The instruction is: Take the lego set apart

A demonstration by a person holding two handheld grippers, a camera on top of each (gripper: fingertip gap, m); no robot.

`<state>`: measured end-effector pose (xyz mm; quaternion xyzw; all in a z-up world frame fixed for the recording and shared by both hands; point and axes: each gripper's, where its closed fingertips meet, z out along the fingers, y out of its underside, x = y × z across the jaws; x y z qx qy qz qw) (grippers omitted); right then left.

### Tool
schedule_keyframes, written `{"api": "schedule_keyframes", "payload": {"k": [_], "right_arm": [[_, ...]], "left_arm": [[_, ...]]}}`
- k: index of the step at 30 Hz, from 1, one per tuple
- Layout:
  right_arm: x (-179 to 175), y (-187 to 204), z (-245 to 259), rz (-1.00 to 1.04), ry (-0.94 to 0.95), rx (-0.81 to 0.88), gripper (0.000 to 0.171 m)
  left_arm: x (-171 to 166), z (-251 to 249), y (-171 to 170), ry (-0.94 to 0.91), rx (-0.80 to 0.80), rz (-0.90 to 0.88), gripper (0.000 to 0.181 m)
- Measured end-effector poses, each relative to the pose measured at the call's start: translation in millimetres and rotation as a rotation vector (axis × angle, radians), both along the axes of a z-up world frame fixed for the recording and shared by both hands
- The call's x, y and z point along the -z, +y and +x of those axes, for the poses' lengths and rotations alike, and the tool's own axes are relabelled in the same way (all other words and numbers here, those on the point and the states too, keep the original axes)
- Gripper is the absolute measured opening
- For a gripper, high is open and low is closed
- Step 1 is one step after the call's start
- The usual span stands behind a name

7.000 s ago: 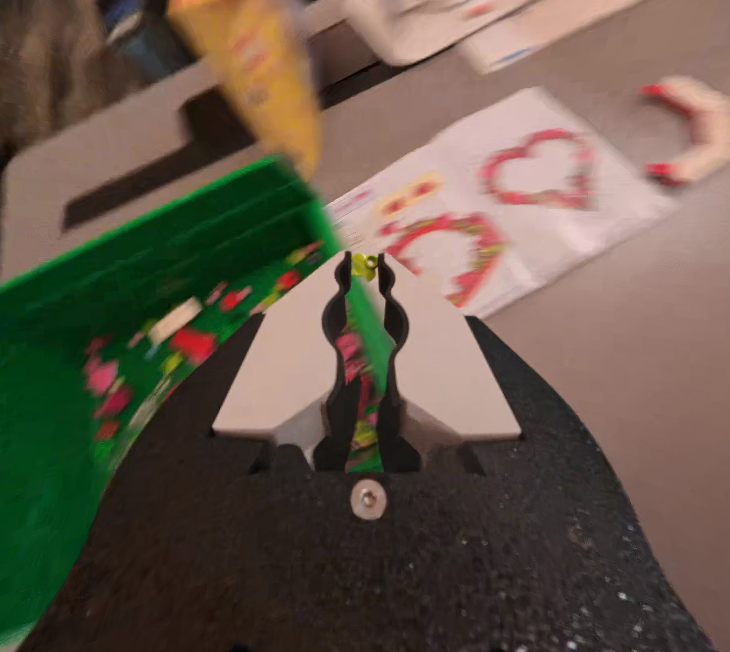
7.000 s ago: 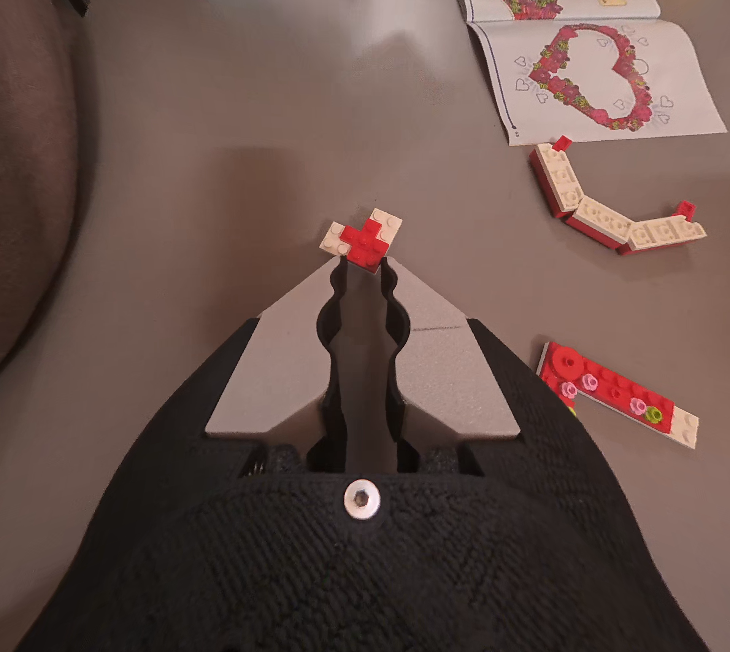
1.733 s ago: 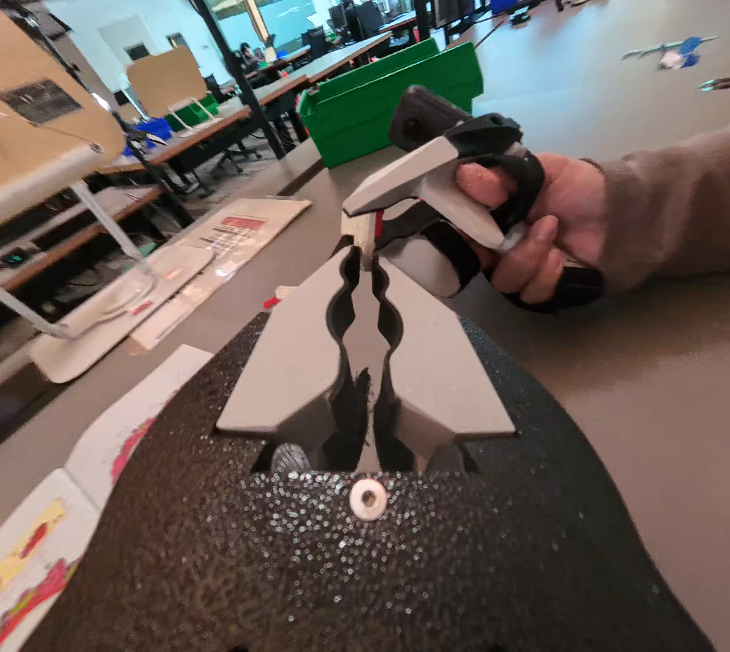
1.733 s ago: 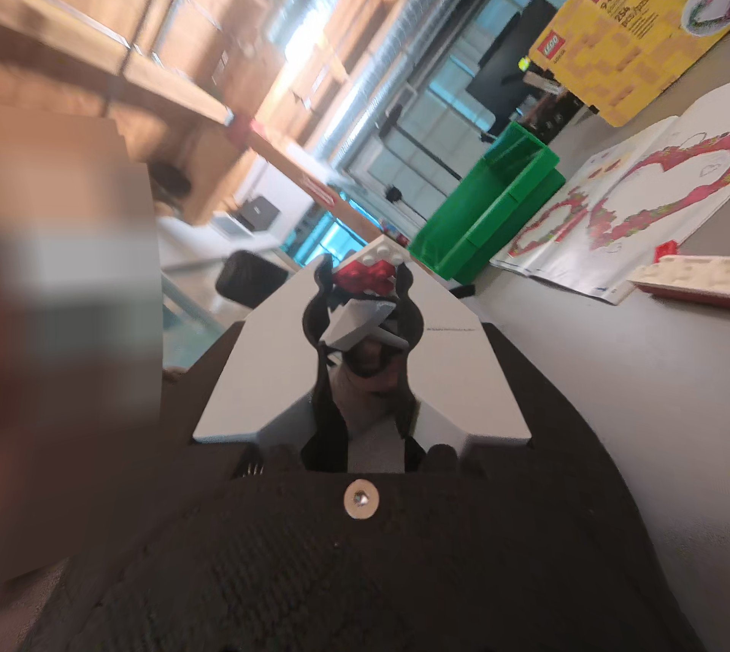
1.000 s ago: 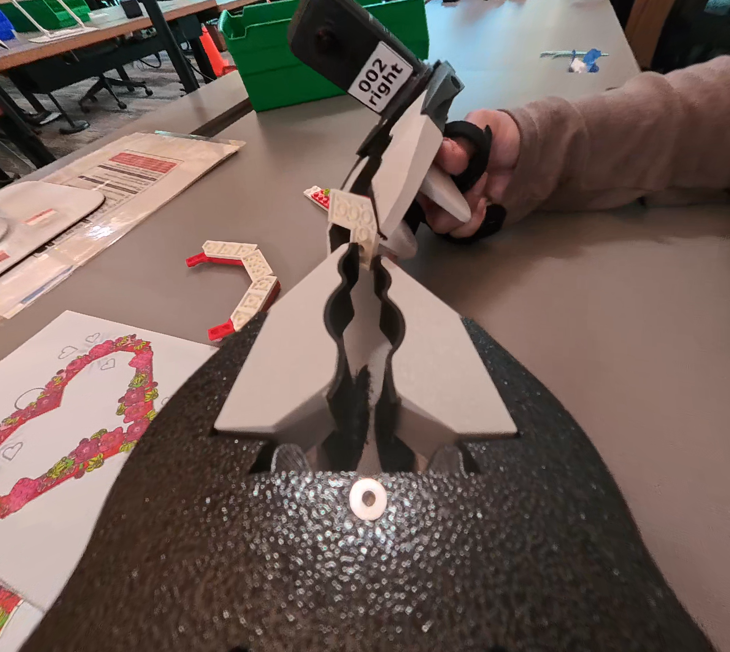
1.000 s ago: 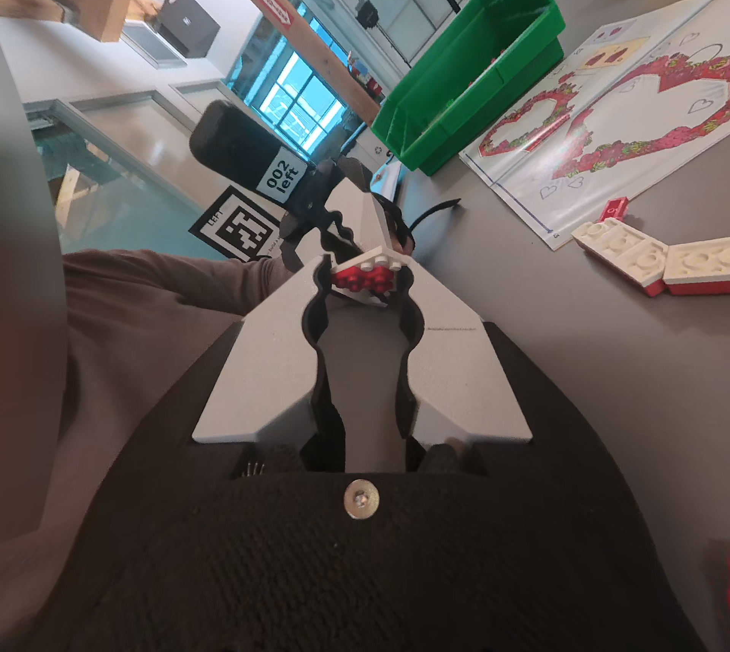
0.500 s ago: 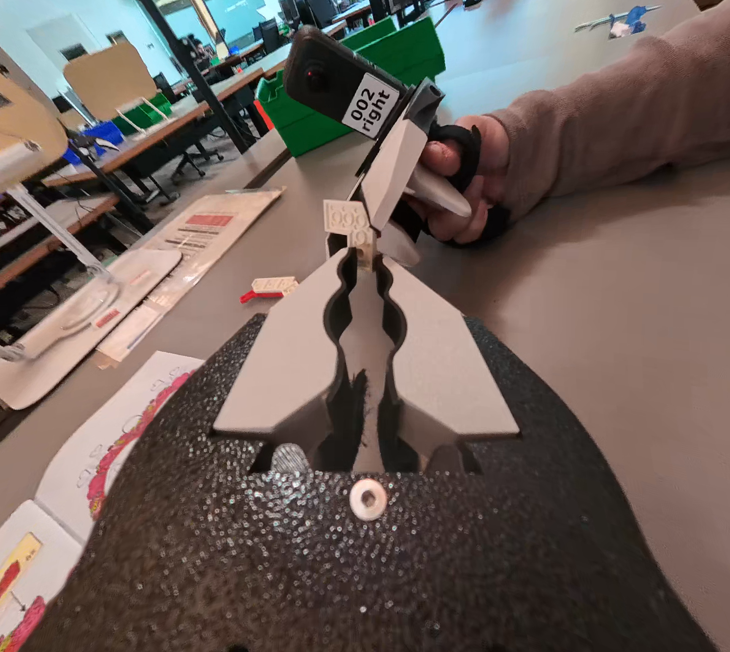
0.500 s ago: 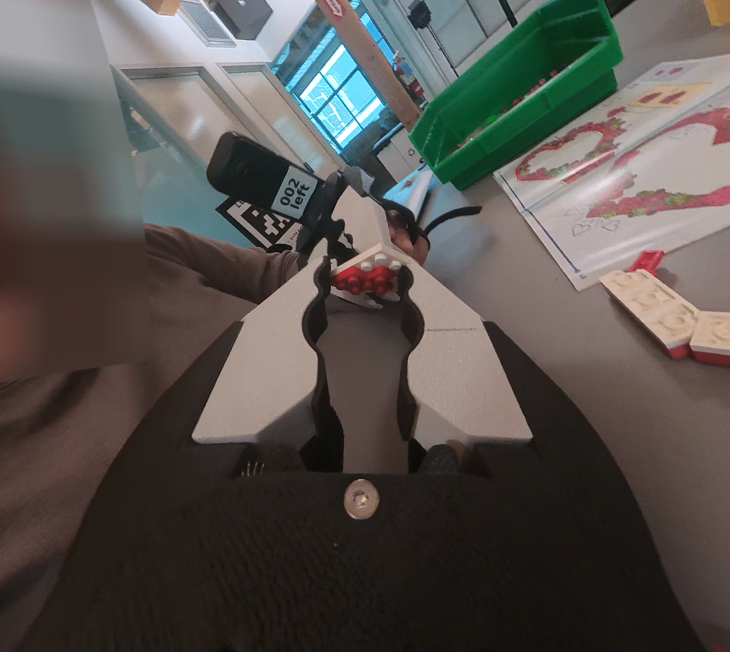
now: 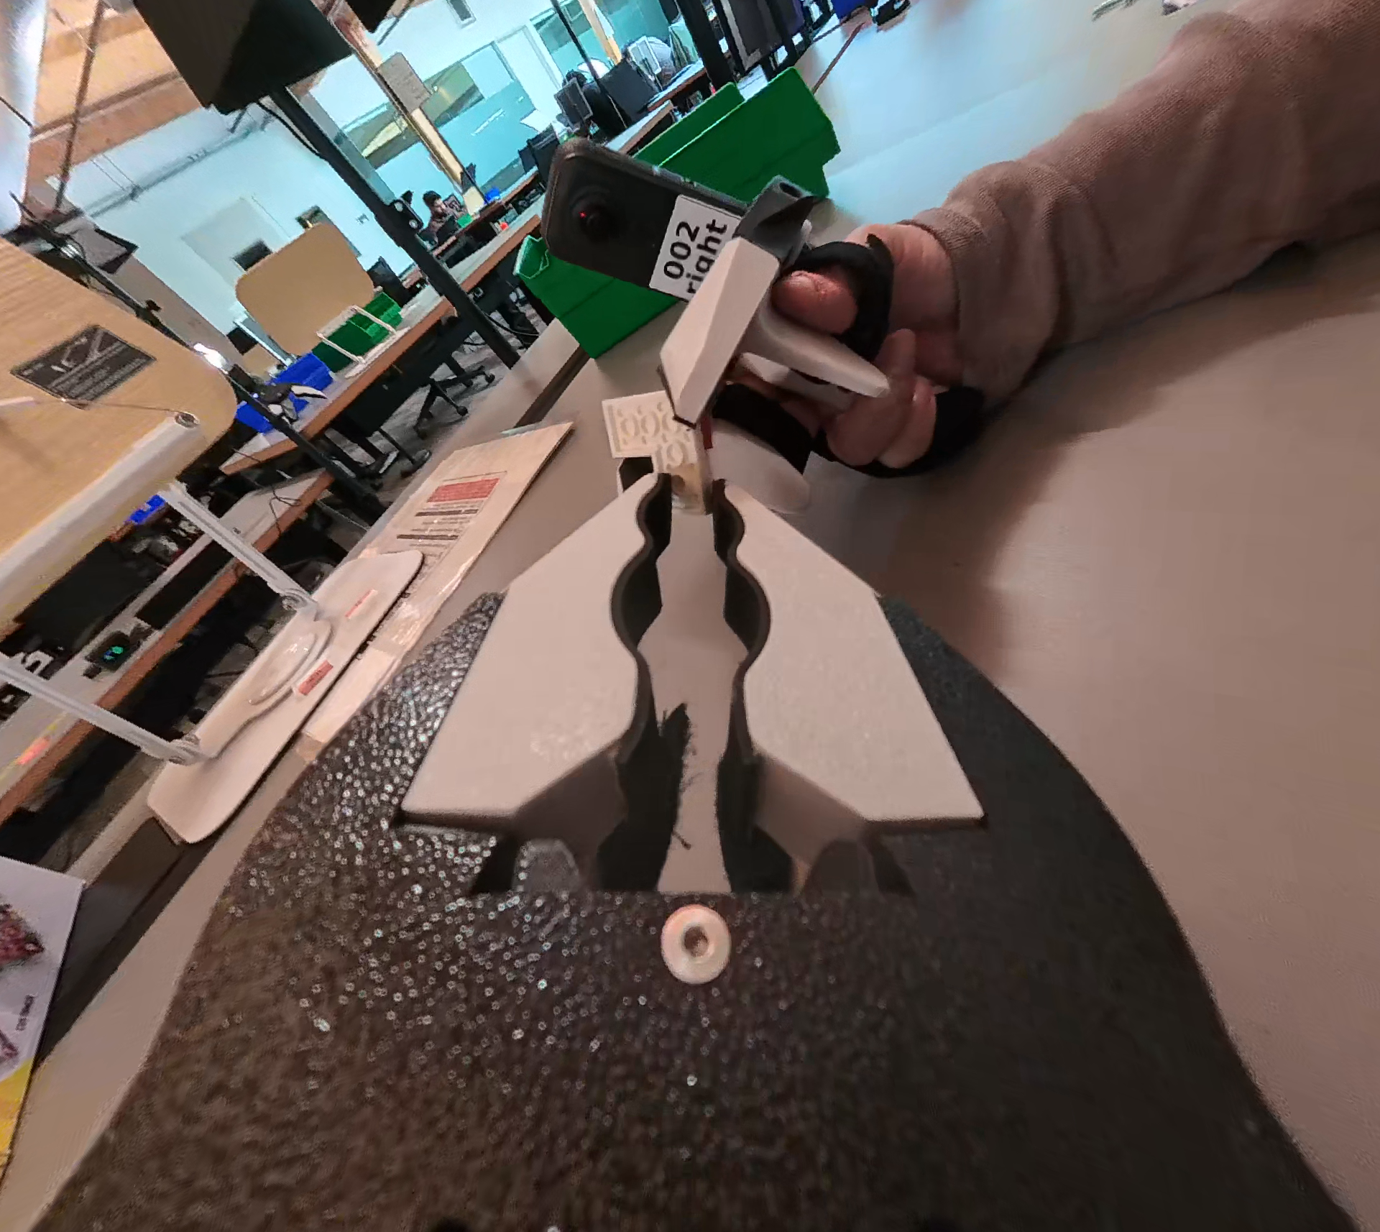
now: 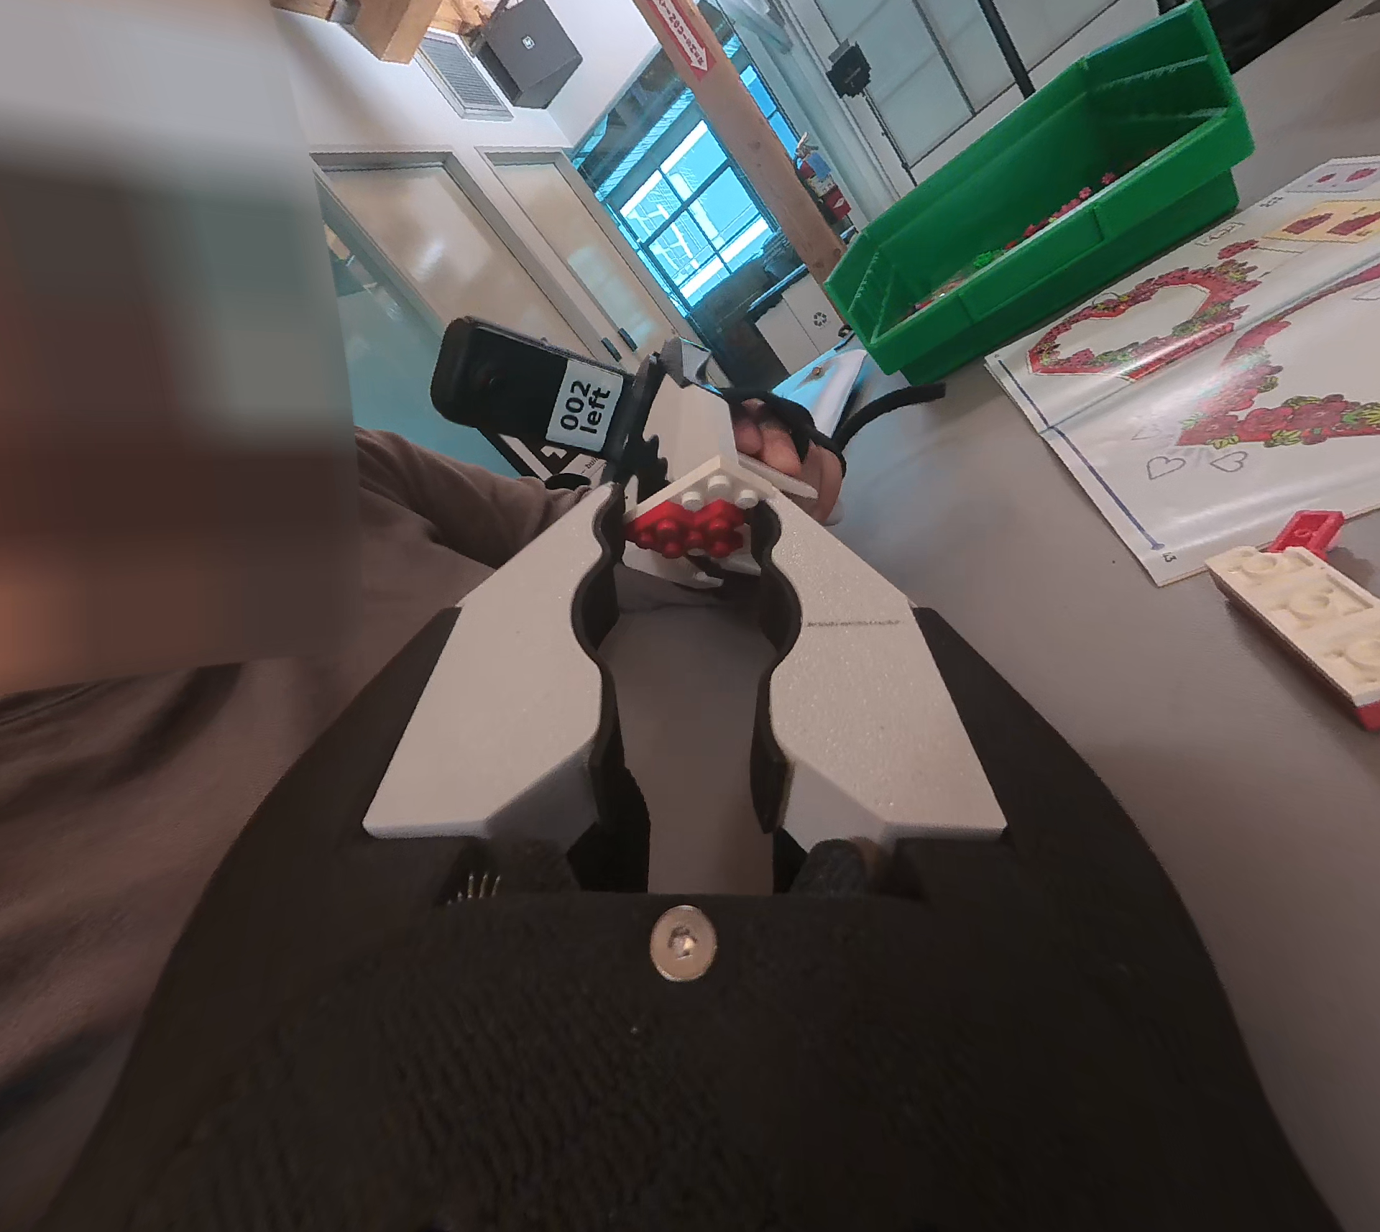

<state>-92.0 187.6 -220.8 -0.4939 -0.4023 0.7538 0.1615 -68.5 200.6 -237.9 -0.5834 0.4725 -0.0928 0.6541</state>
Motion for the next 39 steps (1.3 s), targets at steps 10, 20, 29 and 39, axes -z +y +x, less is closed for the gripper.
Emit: {"api": "schedule_keyframes", "payload": {"k": [10,20,29,39], "right_arm": [[-3.3,1.3,0.3,-0.025,0.021,0.015,0.032],[-5.6,8.7,2.2,-0.062,0.033,0.044,0.032],[-9.0,12.5,5.3,-0.075,0.058,0.064,0.032],[-9.9,12.7,6.8,-0.087,0.066,0.062,0.032]], "left_arm": [[-7.4,-1.1,0.8,-0.058,0.005,-0.002,0.026],[-16.0,-4.7,-1.8,-0.103,0.016,0.010,0.000],[-23.6,-13.2,1.9,0.009,-0.077,0.148,0.000],[-11.2,-36.3,29.2,0.561,-0.418,0.510,0.027]]}}
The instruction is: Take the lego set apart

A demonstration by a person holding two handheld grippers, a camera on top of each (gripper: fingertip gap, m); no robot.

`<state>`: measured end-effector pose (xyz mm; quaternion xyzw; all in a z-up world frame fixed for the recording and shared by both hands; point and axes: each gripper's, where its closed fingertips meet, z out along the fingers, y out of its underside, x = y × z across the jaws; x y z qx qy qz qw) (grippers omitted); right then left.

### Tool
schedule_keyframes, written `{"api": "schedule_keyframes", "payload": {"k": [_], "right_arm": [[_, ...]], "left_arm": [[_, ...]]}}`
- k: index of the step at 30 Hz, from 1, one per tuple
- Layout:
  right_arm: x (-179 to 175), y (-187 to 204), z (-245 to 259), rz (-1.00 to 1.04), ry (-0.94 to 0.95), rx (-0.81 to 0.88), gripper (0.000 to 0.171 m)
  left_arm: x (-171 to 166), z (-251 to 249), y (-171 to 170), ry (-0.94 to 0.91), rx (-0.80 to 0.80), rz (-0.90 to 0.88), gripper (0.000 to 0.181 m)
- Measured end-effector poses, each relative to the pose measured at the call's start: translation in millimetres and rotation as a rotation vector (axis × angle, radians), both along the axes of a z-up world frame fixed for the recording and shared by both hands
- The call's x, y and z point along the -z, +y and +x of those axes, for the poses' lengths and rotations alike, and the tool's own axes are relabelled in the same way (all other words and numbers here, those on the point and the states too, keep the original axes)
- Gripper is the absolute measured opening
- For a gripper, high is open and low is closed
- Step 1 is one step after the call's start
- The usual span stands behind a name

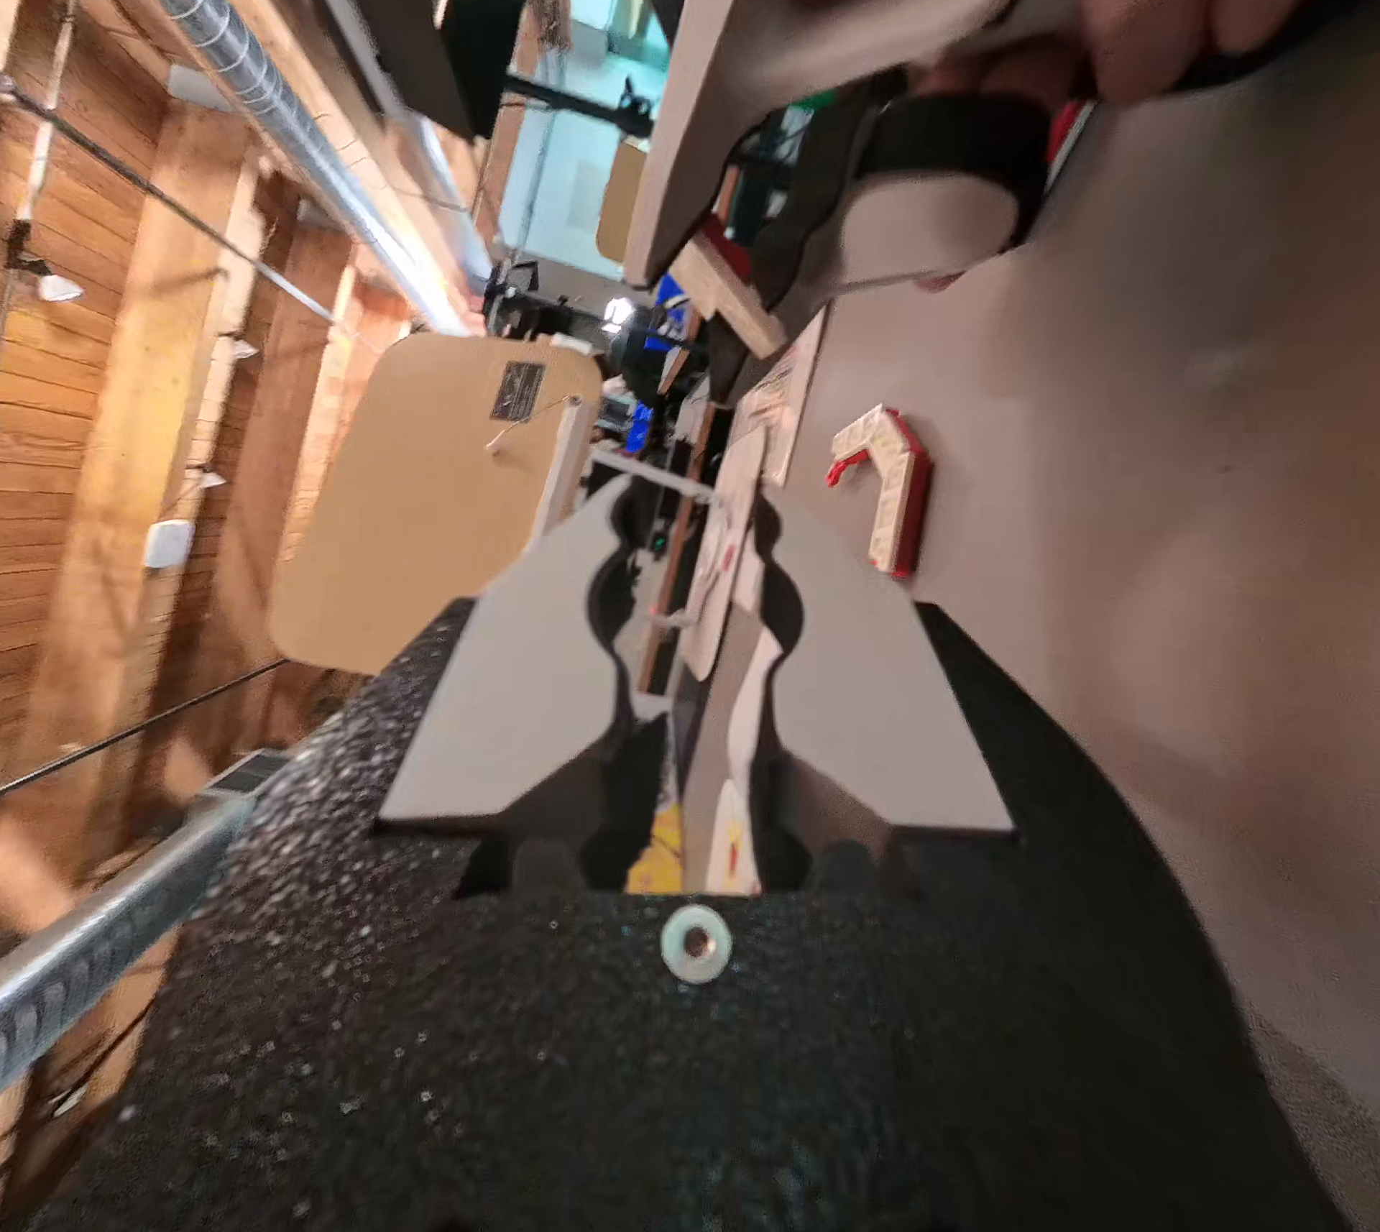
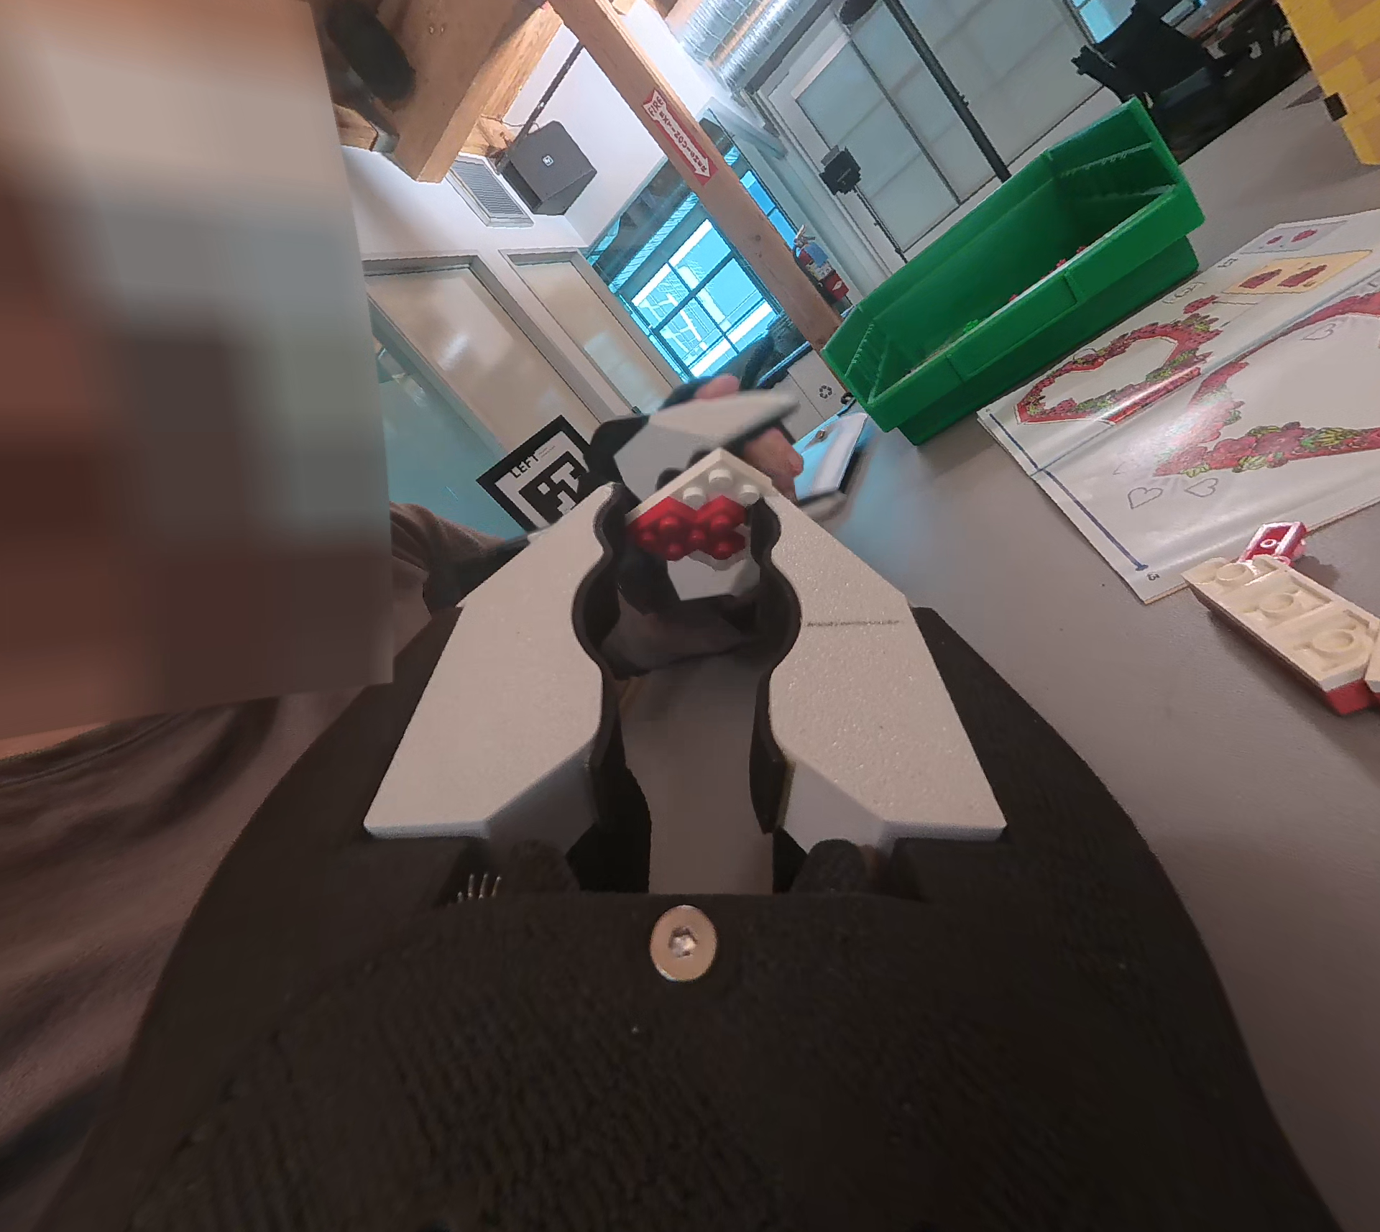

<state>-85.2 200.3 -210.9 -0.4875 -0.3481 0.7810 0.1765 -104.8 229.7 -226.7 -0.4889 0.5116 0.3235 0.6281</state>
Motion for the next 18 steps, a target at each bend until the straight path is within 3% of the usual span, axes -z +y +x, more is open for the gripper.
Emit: {"api": "schedule_keyframes", "payload": {"k": [4,13,14,18], "right_arm": [[0.1,-0.7,0.0,0.000,0.000,-0.005,0.032],[0.5,-2.1,-0.1,-0.001,-0.002,-0.015,0.032],[0.5,-1.8,-0.1,-0.002,-0.002,-0.014,0.032],[0.5,0.7,-1.0,-0.013,-0.004,0.002,0.032]], "left_arm": [[4.5,-2.0,6.7,0.090,-0.062,0.032,0.058],[7.2,4.9,5.1,0.226,-0.085,0.118,0.071],[7.1,5.0,4.6,0.222,-0.082,0.118,0.068],[15.1,10.9,-3.0,0.171,-0.003,0.044,0.011]]}}
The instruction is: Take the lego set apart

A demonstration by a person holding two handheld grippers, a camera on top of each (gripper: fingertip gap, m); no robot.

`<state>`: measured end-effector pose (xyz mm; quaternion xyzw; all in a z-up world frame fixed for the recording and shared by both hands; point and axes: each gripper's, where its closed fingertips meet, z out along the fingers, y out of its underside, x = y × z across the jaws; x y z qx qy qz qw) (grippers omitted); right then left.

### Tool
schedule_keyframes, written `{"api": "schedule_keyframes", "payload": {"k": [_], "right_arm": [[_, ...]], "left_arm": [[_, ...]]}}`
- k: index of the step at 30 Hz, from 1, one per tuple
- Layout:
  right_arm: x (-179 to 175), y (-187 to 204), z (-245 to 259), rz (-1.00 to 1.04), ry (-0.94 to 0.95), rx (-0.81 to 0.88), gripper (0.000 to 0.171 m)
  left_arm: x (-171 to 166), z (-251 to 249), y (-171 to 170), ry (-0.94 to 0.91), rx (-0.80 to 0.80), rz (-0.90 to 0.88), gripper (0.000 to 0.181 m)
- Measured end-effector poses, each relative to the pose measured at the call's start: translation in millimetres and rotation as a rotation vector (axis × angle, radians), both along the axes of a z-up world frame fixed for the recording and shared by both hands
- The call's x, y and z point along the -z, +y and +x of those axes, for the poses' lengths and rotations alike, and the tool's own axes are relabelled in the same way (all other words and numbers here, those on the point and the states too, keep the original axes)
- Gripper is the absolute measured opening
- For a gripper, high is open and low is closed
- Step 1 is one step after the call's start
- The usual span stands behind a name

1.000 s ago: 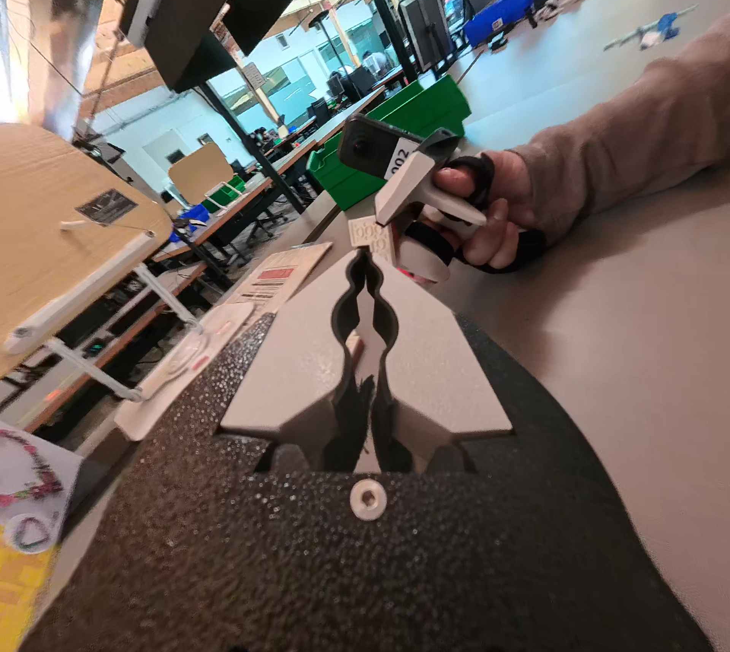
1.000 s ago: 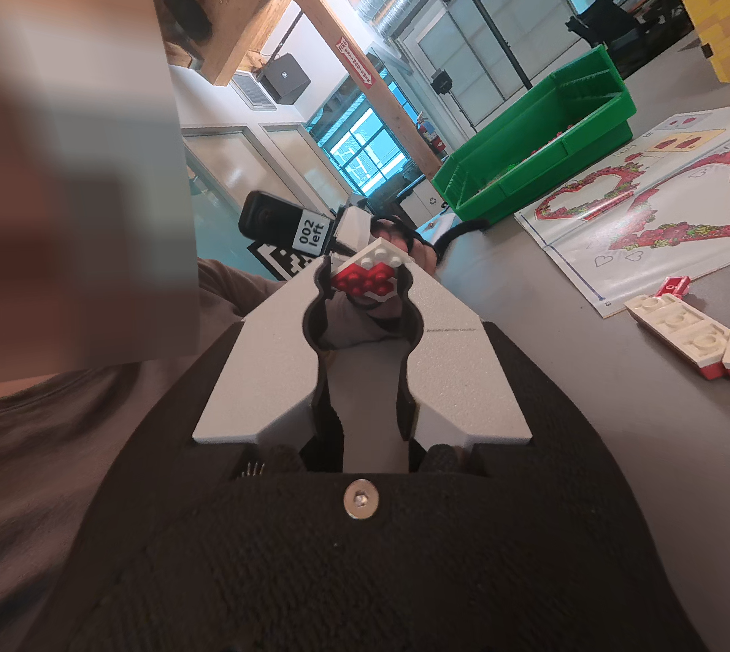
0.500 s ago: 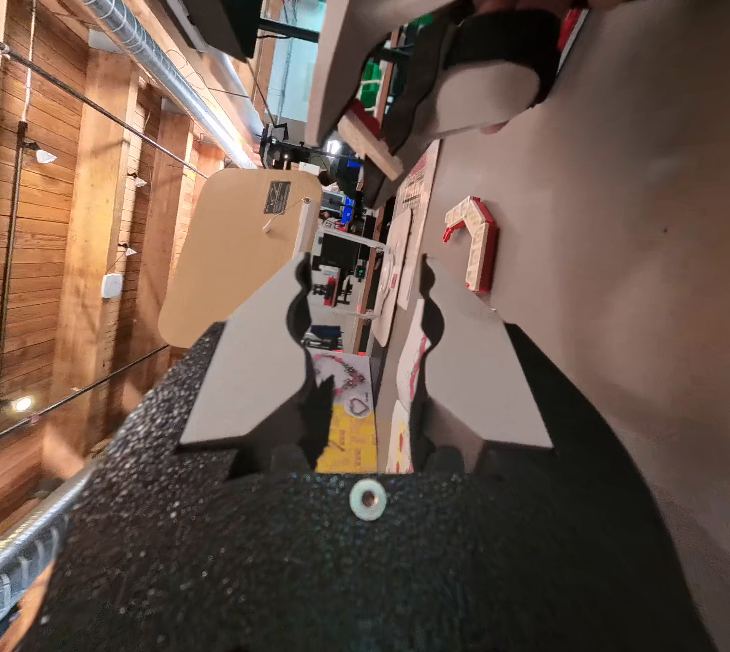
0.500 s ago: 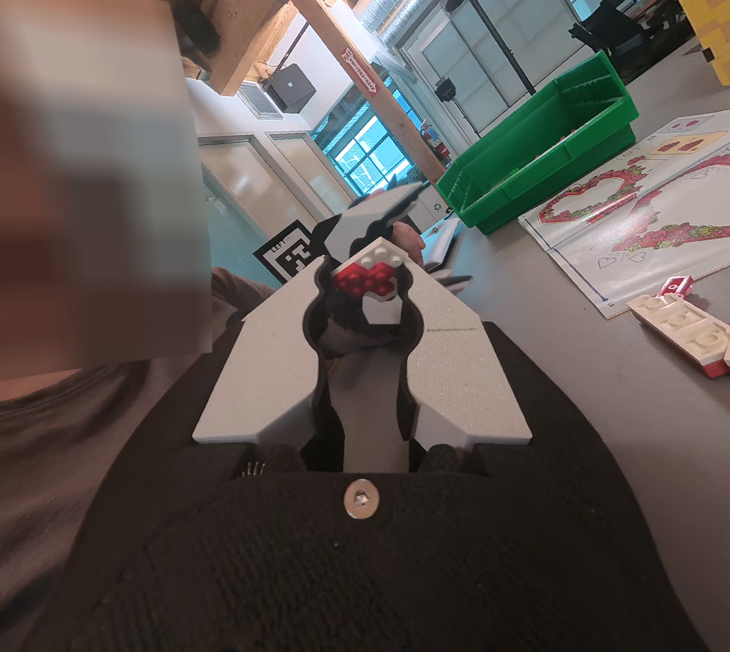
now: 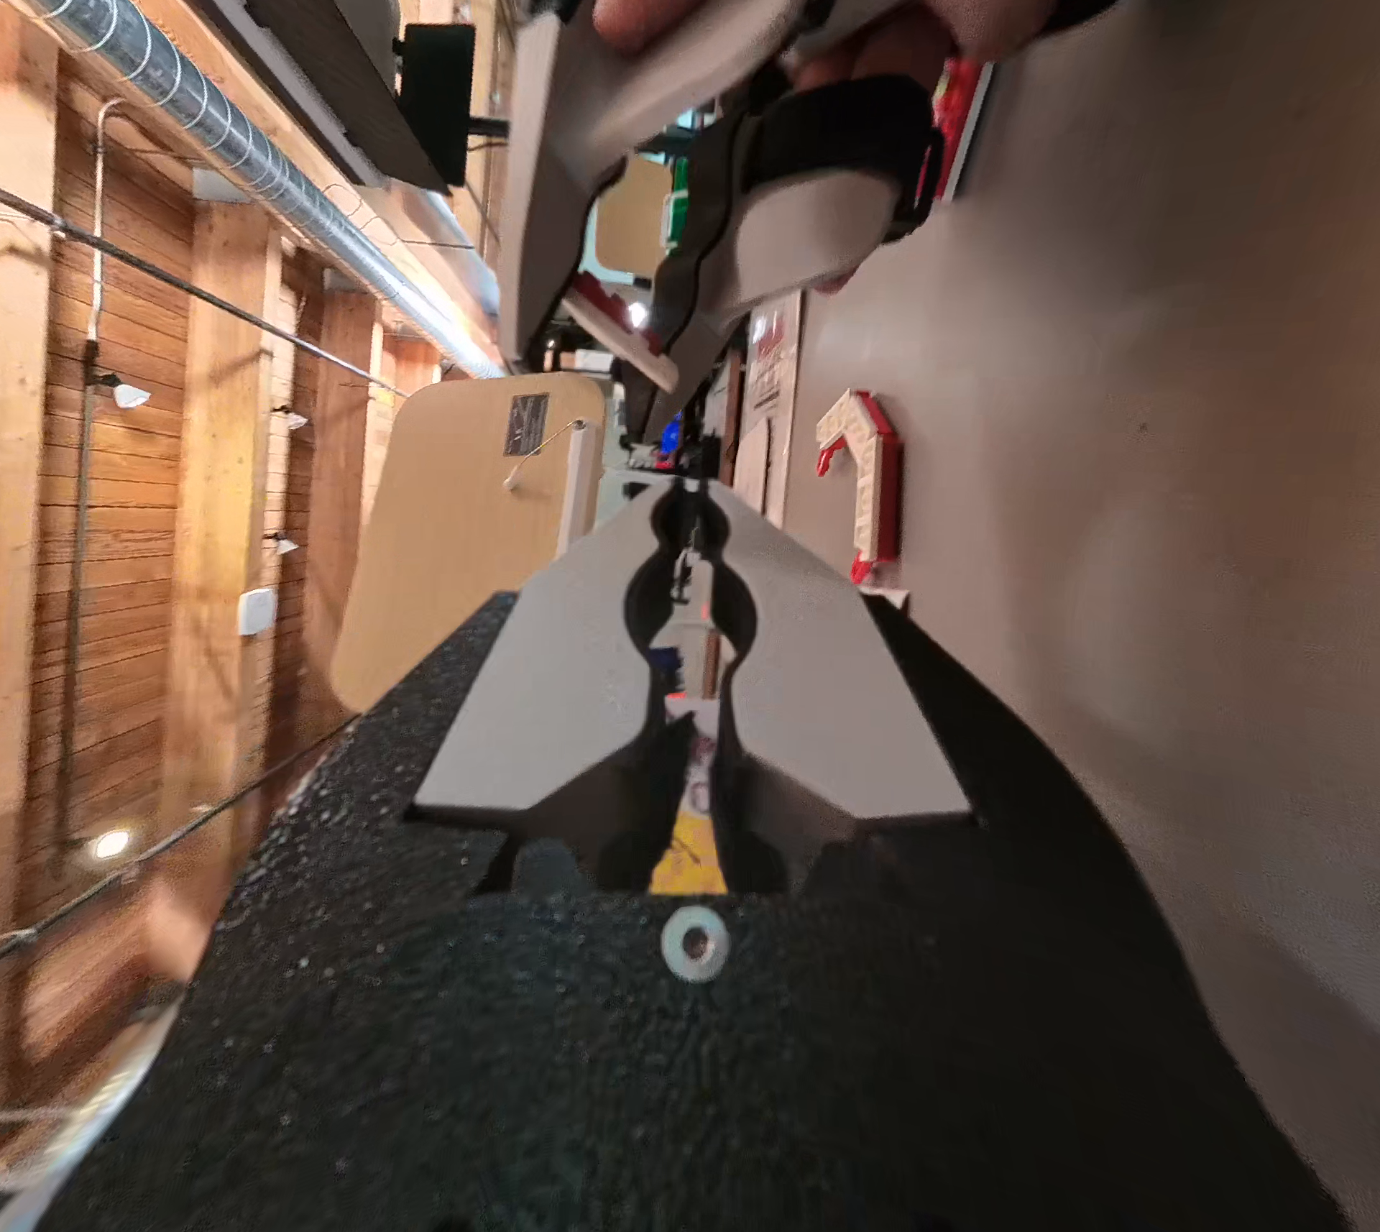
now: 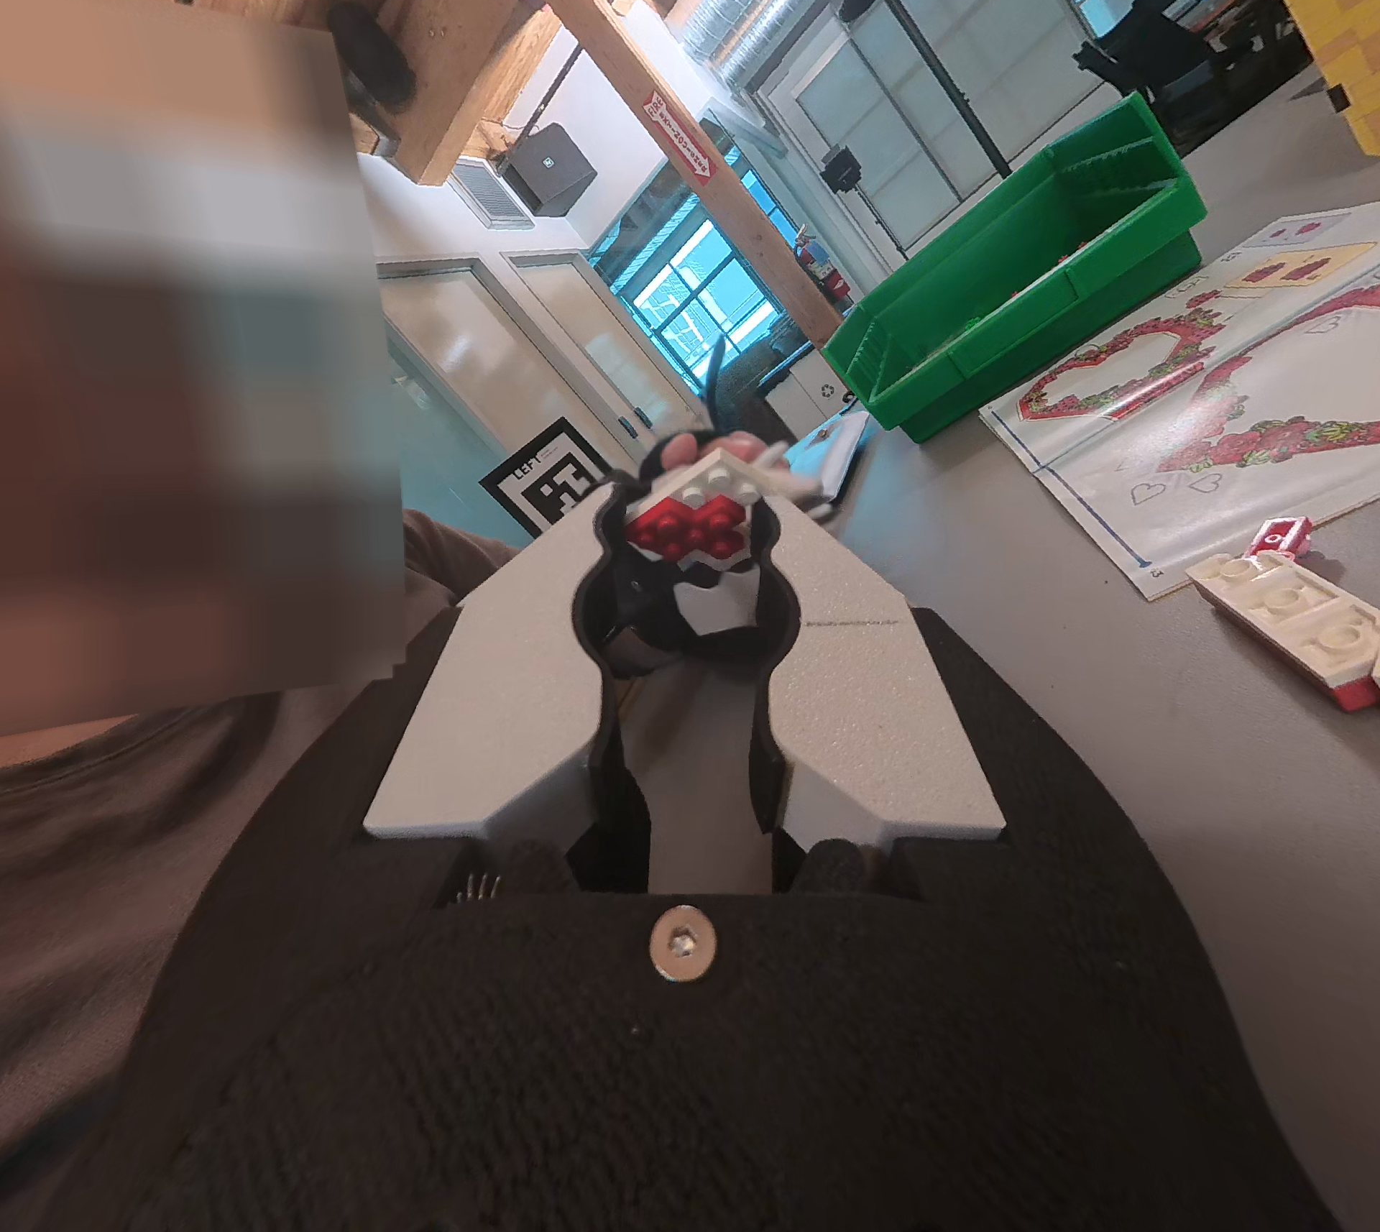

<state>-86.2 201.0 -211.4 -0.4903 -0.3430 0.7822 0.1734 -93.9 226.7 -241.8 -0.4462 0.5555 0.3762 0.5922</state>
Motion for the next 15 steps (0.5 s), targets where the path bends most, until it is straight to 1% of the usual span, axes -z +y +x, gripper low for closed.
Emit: {"api": "schedule_keyframes", "payload": {"k": [1,3,7,9,11,15], "right_arm": [[0.1,1.3,-0.5,-0.009,-0.001,0.007,0.032],[-0.1,3.7,-1.9,-0.031,-0.001,0.023,0.032],[1.5,13.6,-8.0,-0.096,-0.014,0.098,0.032],[0.3,18.8,-9.8,-0.150,0.000,0.133,0.032],[-0.7,22.4,-10.1,-0.191,0.014,0.153,0.032],[-0.3,26.4,-8.9,-0.205,0.016,0.168,0.032]], "left_arm": [[-1.1,2.1,-2.3,-0.044,0.024,-0.018,0.000],[-1.4,3.2,-3.0,-0.147,0.041,-0.091,0.000],[-4.2,10.1,-7.5,-0.495,0.154,-0.326,0.000],[-8.5,9.9,-8.5,-0.634,0.208,-0.407,0.000],[-12.4,5.5,-7.8,-0.692,0.228,-0.417,0.000],[-17.7,4.0,-10.3,-0.753,0.264,-0.437,0.000]]}}
